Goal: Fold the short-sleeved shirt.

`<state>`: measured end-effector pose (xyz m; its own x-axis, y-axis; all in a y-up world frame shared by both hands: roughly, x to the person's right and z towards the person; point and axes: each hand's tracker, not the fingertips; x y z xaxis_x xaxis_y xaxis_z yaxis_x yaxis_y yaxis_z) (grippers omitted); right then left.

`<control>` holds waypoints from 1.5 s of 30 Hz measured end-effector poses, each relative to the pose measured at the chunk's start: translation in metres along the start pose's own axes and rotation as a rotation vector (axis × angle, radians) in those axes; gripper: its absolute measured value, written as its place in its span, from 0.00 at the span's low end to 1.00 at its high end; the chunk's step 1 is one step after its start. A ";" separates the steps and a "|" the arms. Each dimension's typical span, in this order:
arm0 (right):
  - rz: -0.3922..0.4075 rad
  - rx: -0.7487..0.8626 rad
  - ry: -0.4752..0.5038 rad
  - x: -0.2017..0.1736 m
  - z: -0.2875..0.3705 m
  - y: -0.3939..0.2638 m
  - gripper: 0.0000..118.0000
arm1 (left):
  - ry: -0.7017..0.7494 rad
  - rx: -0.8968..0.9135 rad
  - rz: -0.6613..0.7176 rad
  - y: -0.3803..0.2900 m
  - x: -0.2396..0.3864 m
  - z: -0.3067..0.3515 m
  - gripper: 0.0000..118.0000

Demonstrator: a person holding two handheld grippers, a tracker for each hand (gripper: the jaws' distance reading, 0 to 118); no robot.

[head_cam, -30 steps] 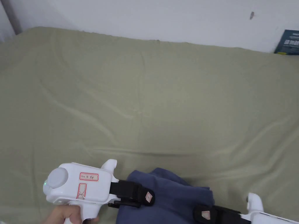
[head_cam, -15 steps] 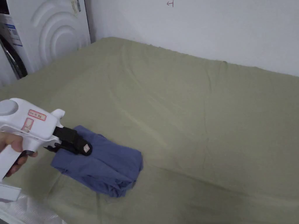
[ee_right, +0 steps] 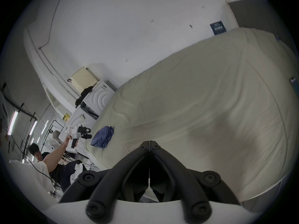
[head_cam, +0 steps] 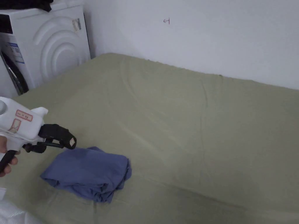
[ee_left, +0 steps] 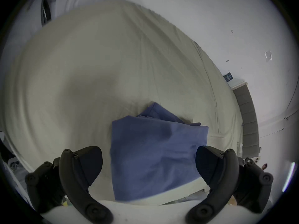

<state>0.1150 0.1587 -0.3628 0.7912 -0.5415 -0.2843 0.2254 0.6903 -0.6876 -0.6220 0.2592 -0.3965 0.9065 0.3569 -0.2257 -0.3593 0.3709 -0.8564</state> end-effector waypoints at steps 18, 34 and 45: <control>0.574 0.544 -0.483 -0.110 0.086 0.055 0.01 | 0.035 0.874 -0.458 -0.218 0.383 0.019 0.00; 0.550 0.652 -0.556 -0.104 0.132 0.053 0.01 | 0.064 0.970 -0.393 -0.254 0.410 0.034 0.00; 0.542 0.630 -0.585 -0.085 0.127 0.054 0.01 | 0.085 0.965 -0.420 -0.248 0.402 0.018 0.00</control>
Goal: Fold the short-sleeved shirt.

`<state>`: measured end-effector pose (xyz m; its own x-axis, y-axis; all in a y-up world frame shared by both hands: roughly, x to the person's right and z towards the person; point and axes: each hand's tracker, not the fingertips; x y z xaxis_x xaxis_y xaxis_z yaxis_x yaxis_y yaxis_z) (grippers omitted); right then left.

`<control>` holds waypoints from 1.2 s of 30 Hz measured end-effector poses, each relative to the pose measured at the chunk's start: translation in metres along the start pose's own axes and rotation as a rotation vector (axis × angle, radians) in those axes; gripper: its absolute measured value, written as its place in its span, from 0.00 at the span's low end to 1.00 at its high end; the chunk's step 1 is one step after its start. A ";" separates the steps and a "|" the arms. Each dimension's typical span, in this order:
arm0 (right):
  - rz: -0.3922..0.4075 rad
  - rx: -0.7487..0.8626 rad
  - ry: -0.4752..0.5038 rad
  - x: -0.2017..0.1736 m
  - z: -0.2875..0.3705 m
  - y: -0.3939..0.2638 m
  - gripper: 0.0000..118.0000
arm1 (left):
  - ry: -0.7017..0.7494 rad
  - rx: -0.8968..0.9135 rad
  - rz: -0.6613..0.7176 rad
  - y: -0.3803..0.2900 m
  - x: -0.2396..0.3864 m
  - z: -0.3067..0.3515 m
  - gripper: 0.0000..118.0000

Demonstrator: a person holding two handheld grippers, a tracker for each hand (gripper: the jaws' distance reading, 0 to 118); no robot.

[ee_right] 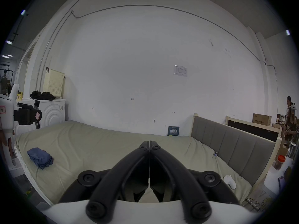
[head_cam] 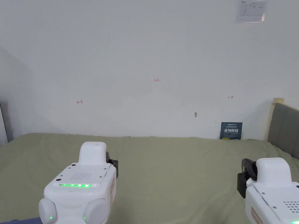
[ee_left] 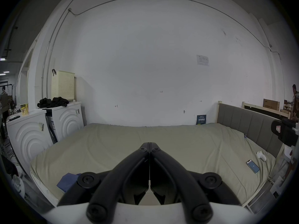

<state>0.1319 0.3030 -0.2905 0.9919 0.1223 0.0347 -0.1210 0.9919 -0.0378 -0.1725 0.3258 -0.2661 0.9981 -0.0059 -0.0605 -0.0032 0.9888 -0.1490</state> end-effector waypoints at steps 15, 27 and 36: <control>-0.003 -0.068 0.015 0.002 -0.011 -0.001 1.00 | 0.047 -0.128 -0.048 0.016 -0.001 -0.004 1.00; -0.024 -0.046 0.046 0.007 -0.017 -0.001 1.00 | 0.009 -0.105 -0.073 0.033 0.009 0.018 1.00; -0.037 -0.031 0.058 0.002 0.005 0.014 1.00 | -0.016 -0.141 -0.008 0.034 0.002 0.012 1.00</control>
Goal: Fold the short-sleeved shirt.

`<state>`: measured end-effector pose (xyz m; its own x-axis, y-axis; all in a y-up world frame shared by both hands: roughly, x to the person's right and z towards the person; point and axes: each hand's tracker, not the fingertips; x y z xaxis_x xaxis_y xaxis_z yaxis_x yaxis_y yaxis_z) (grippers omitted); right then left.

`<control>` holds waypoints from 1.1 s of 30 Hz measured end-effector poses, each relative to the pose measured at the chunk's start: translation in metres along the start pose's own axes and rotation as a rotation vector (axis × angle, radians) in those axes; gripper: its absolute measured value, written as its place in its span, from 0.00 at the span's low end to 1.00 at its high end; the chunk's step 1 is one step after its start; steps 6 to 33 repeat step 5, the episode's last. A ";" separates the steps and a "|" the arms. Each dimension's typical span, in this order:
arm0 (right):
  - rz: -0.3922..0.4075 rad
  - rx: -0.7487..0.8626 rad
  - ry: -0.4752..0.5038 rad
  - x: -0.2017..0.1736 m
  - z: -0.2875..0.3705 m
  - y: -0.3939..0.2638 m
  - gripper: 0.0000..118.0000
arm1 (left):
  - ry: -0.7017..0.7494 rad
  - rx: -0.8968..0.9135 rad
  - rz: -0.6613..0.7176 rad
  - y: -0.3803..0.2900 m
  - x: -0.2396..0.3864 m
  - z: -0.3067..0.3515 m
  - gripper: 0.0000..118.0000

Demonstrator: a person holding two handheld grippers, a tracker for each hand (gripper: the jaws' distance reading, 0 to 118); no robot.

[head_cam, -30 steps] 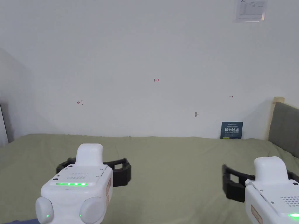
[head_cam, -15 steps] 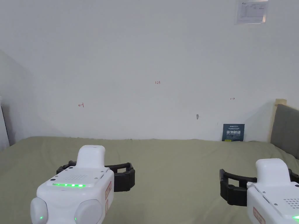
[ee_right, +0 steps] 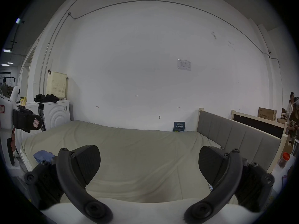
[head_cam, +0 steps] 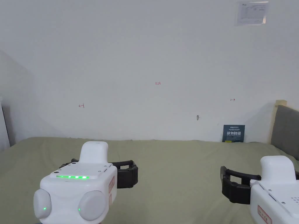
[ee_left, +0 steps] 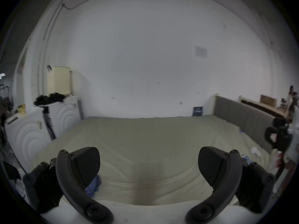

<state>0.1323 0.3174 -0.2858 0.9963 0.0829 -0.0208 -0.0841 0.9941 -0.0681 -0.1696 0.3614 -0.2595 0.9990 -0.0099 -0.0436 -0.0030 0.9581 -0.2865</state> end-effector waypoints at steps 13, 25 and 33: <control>0.011 -0.011 -0.005 0.000 0.000 0.001 1.00 | 0.082 0.062 -0.089 -0.017 0.009 -0.001 1.00; 0.011 -0.011 -0.005 0.000 0.000 0.001 1.00 | 0.082 0.062 -0.089 -0.017 0.009 -0.001 1.00; 0.011 -0.011 -0.005 0.000 0.000 0.001 1.00 | 0.082 0.062 -0.089 -0.017 0.009 -0.001 1.00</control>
